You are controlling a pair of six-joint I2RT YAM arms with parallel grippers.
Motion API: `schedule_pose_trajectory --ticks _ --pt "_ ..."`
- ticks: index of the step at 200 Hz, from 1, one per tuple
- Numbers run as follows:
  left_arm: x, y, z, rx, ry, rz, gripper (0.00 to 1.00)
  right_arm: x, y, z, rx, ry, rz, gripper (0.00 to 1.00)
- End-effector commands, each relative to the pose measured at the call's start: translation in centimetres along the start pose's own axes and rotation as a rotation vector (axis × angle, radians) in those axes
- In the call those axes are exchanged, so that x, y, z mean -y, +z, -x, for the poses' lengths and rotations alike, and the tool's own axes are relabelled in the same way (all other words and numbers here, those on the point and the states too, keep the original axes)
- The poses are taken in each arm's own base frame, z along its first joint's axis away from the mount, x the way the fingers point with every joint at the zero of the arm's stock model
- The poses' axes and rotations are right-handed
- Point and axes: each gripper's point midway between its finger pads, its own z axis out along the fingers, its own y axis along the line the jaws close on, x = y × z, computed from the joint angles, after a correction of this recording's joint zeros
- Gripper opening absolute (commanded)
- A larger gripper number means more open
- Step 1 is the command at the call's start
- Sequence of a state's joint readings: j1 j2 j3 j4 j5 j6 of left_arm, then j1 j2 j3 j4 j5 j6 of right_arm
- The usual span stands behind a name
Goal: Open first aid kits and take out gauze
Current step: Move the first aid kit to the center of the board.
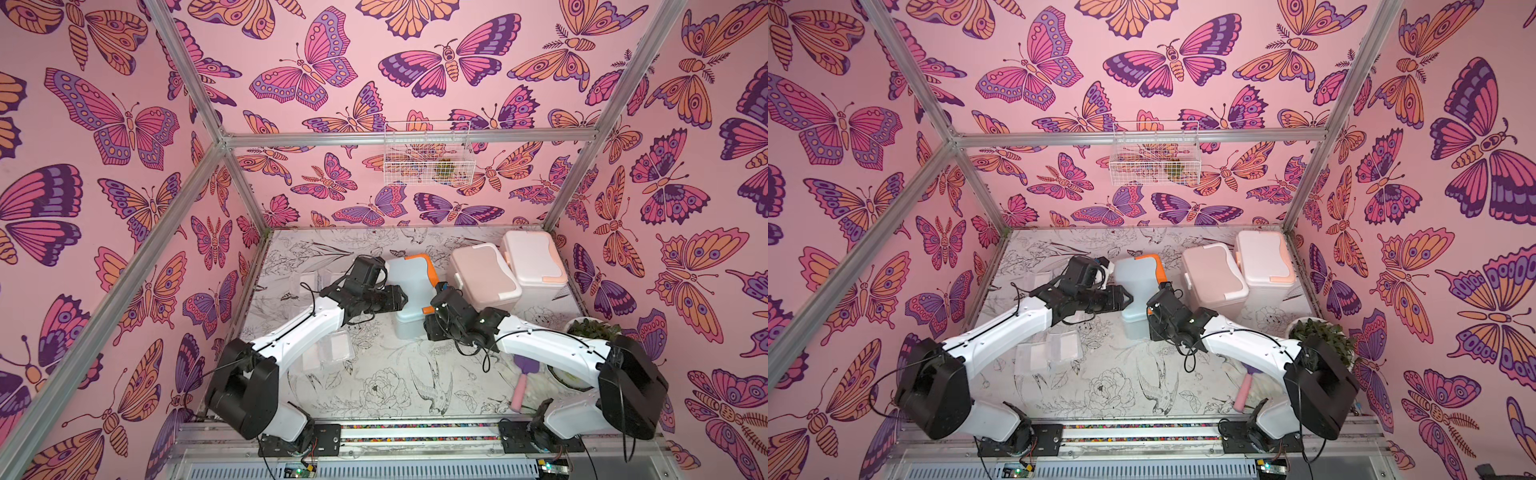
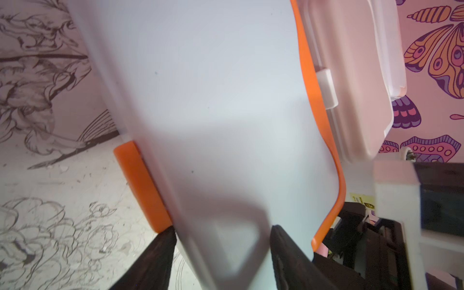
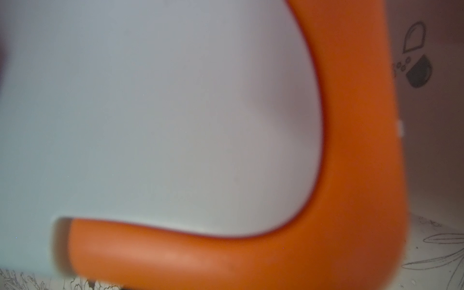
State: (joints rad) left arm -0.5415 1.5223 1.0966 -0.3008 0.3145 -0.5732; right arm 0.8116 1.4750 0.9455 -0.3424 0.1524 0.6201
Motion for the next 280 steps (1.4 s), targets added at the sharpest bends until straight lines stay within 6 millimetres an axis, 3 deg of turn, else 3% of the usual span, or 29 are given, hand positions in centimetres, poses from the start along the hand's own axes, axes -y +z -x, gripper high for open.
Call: schedule_pose_trajectory --ticks 1,36,70,103,137,167,203,232,280 --pt "0.5 0.5 1.7 0.013 0.039 -0.041 0.63 -0.7 0.0 1.8 0.006 -0.007 0.046 0.62" --pt "0.5 -1.6 2.1 0.058 0.046 -0.04 0.7 0.1 -2.4 1.7 0.052 -0.036 0.055 0.72" --pt "0.6 -5.4 1.5 0.142 0.073 -0.008 0.85 1.9 -5.8 1.9 0.168 -0.068 0.047 0.9" --pt "-0.1 -10.6 0.2 0.296 0.124 0.059 1.0 5.0 -9.0 1.2 0.315 -0.065 0.005 0.99" --pt "-3.3 -13.9 -2.2 0.409 0.101 0.163 0.99 9.3 -10.5 -1.7 0.354 0.03 -0.08 0.99" --pt "-7.8 -15.1 -4.5 0.465 0.032 0.316 0.99 13.2 -10.3 -4.4 0.305 0.12 -0.221 0.99" --pt "-10.8 -15.4 -4.7 0.503 0.01 0.454 0.99 16.9 -8.2 -4.7 0.191 0.277 -0.237 1.0" --pt "-12.3 -15.2 -3.8 0.525 0.019 0.523 0.99 19.1 -7.2 -2.9 0.174 0.356 -0.226 0.99" --pt "-15.3 -15.4 -1.8 0.615 0.053 0.598 0.99 20.8 -5.2 1.7 0.225 0.324 -0.291 0.99"
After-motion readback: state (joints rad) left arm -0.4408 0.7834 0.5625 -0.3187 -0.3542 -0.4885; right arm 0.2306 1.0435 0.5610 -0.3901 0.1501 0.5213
